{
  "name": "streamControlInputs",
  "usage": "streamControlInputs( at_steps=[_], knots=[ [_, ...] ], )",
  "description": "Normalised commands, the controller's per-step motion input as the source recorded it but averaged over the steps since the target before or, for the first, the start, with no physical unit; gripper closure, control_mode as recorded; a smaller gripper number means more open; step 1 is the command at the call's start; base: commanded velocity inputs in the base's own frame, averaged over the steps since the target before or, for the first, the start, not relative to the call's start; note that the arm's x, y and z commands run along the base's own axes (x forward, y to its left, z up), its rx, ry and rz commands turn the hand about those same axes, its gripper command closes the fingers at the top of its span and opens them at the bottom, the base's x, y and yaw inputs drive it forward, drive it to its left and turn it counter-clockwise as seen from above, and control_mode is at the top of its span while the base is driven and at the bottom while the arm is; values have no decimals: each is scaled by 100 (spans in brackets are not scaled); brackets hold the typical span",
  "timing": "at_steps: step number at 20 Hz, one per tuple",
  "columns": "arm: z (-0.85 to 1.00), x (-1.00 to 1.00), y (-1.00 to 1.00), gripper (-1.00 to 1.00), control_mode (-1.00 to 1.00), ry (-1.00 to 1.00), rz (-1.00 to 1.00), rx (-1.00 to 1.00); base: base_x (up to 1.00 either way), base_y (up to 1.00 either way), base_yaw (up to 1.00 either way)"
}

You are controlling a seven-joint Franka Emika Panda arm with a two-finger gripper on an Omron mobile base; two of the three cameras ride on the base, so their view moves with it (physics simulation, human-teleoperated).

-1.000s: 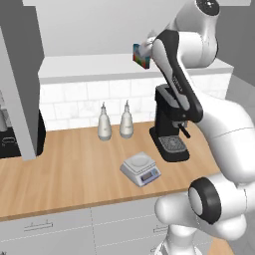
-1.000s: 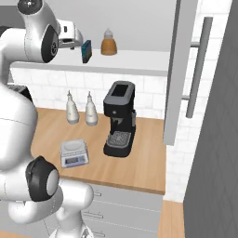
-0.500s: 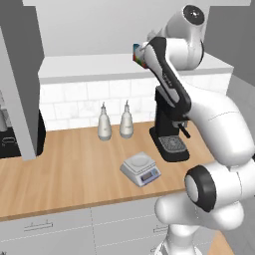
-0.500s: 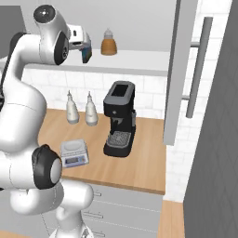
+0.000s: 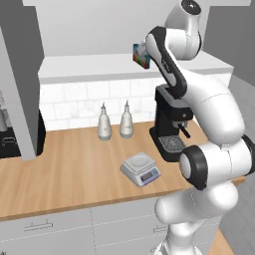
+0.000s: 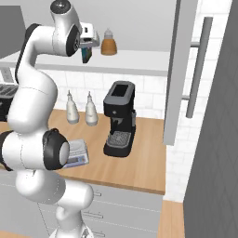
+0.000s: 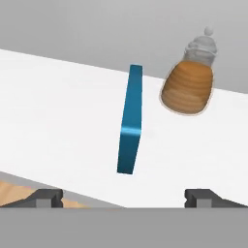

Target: Pick the boxed food and place it on the digital scale for weighing, and close the cabinet.

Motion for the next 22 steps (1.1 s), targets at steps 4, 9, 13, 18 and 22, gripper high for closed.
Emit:
streamControlInputs(
  at_steps=[4,9,13,18,22],
  knots=[
    [-7,21,0,-100,-100,-3,0,0,0,0,0],
    [-24,5,3,-100,-100,-9,0,0,0,0,0],
    [-21,7,3,-100,-100,-8,0,0,0,0,0],
    [-10,11,11,-100,-100,-5,0,0,0,0,0],
    [-1,25,10,-100,-100,0,0,0,0,0,0]
  ],
)
